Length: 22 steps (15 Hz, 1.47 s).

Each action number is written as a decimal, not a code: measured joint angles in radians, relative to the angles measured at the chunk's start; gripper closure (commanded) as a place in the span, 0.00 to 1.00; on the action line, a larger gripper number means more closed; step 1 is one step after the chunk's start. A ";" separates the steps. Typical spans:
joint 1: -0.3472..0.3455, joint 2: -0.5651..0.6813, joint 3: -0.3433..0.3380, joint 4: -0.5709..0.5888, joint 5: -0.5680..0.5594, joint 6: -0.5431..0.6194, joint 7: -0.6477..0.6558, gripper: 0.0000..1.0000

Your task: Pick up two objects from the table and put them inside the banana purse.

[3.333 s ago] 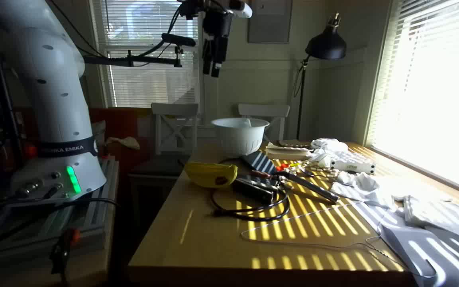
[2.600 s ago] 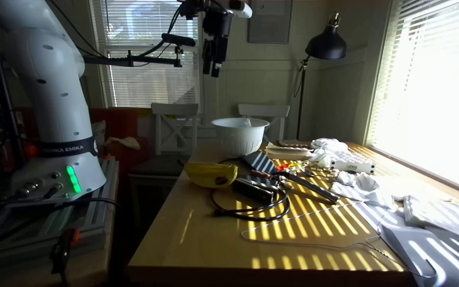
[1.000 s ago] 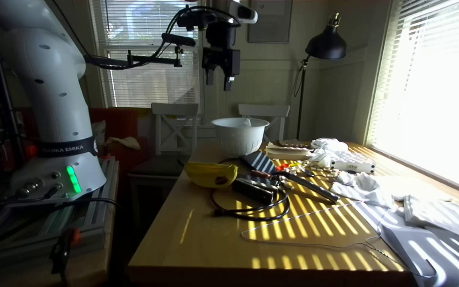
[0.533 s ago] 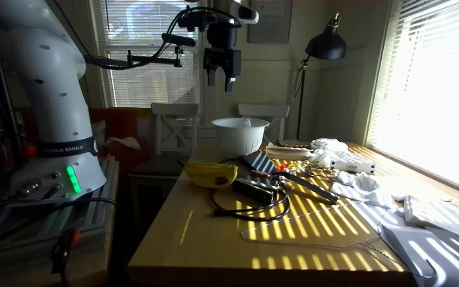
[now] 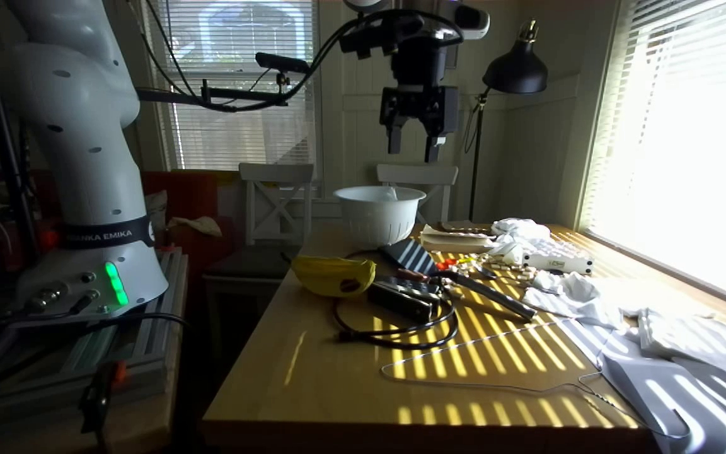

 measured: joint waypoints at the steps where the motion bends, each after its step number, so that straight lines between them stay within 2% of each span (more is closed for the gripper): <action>1: -0.007 0.053 0.004 0.051 -0.001 -0.001 -0.009 0.00; 5: -0.018 0.251 0.064 0.244 -0.022 -0.004 0.004 0.00; 7: -0.019 0.314 0.098 0.305 -0.039 -0.009 0.028 0.00; 17: -0.048 0.308 0.114 0.303 -0.039 -0.009 0.028 0.00; 22: -0.063 0.353 0.177 0.268 -0.011 0.030 0.033 0.00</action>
